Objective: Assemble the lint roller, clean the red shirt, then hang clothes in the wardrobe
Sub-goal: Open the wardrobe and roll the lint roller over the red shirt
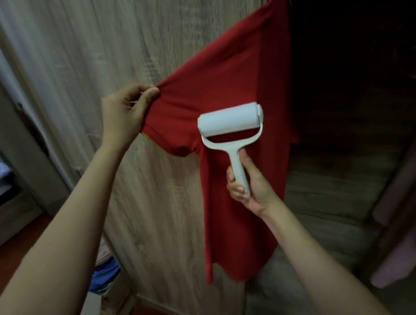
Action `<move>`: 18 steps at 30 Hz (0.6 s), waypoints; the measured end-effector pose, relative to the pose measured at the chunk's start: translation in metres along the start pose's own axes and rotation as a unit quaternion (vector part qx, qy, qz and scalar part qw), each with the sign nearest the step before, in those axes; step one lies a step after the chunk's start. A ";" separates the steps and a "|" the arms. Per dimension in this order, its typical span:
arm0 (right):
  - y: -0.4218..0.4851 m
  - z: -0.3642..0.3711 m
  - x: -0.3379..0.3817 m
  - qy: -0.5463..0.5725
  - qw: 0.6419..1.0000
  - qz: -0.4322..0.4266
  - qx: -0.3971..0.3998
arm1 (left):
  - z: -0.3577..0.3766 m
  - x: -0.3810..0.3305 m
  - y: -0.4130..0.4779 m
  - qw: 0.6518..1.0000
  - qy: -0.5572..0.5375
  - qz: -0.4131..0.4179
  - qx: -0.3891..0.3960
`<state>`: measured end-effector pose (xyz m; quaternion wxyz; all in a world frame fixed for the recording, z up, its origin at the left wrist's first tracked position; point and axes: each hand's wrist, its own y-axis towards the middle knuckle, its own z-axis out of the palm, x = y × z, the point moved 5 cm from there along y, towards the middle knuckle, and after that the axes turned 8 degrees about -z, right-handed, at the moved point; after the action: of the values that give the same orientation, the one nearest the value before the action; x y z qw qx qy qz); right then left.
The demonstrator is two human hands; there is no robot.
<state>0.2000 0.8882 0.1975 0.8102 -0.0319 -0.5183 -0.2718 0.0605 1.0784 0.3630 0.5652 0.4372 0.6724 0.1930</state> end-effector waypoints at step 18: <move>-0.016 0.016 -0.005 0.028 0.998 0.041 -0.043 | -0.007 -0.009 -0.009 1.000 -0.015 0.007 0.007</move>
<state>0.1778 0.8815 0.1967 0.8327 -0.0802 -0.4819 -0.2607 0.0505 1.0681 0.3636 0.5710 0.4486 0.6621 0.1853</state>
